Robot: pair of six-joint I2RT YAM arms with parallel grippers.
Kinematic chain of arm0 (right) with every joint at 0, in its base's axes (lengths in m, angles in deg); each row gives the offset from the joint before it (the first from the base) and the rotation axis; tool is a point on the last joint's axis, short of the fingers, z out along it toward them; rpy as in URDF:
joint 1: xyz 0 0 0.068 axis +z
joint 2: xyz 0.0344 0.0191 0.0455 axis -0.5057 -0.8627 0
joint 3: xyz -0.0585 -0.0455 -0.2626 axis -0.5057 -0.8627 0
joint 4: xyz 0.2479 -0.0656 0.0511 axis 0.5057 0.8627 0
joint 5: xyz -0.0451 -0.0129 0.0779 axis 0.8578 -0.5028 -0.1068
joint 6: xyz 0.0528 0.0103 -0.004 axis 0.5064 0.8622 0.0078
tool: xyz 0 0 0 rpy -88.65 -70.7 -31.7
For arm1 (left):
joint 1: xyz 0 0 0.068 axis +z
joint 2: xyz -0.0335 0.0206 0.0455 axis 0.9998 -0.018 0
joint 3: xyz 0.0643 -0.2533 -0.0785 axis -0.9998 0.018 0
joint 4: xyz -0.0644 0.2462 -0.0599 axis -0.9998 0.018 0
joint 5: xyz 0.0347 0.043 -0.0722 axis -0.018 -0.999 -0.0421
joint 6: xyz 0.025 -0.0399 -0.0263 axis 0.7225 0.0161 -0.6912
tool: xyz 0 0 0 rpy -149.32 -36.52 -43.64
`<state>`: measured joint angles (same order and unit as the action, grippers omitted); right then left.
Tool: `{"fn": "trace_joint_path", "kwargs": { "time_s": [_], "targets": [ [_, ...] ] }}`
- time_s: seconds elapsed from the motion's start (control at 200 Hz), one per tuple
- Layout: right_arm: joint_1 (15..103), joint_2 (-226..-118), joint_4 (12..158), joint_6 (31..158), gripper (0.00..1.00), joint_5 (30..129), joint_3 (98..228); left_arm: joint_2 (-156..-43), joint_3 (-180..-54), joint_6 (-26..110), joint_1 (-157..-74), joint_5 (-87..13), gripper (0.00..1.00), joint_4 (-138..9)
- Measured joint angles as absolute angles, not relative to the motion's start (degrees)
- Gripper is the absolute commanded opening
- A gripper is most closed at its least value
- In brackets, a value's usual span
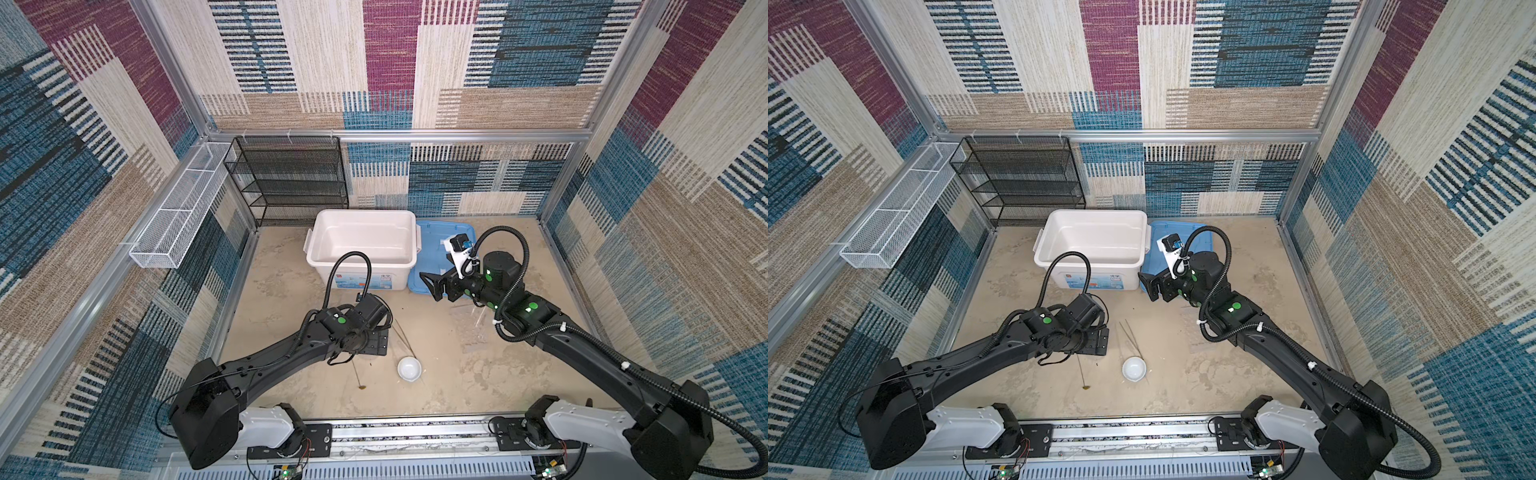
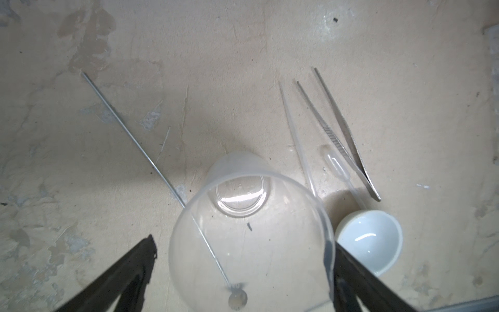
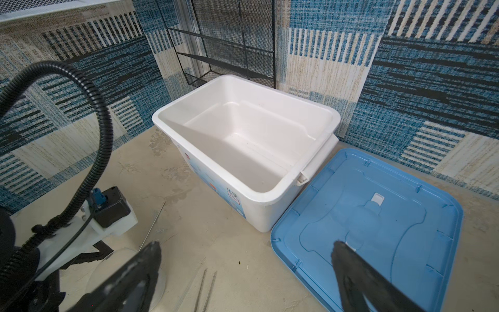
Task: Organize the chemistry lab equipment
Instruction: 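Close the left gripper around the clear beaker, then lift the clear beaker with the left gripper toward the white bin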
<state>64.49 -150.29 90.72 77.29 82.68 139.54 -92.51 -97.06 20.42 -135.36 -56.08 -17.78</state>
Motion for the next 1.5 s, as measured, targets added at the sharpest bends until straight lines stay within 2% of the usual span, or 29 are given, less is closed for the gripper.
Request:
{"fn": "trace_joint_path", "kwargs": {
  "time_s": [0.326,0.596,0.861,1.217,1.497],
  "targets": [
    [64.49,-150.53,90.64,78.29,0.99,82.57,139.03,-95.77,-98.33,18.65,-135.36,-52.01,0.99,-19.94],
    [64.49,-150.2,90.42,78.51,1.0,82.63,138.27,-101.3,-101.94,18.78,-135.32,-55.57,1.0,-20.16],
    [64.49,-150.55,90.07,78.56,1.0,82.09,138.07,-101.27,-101.89,18.91,-135.34,-57.32,0.8,-18.94],
    [64.49,-151.4,89.96,78.97,1.0,80.6,138.05,-99.57,-103.66,18.91,-135.32,-57.91,0.72,-16.86],
    [64.49,-150.57,89.17,79.82,1.0,78.0,138.55,-94.24,-113.7,21.53,-133.81,-59.86,0.69,-10.87]
  ]
}}
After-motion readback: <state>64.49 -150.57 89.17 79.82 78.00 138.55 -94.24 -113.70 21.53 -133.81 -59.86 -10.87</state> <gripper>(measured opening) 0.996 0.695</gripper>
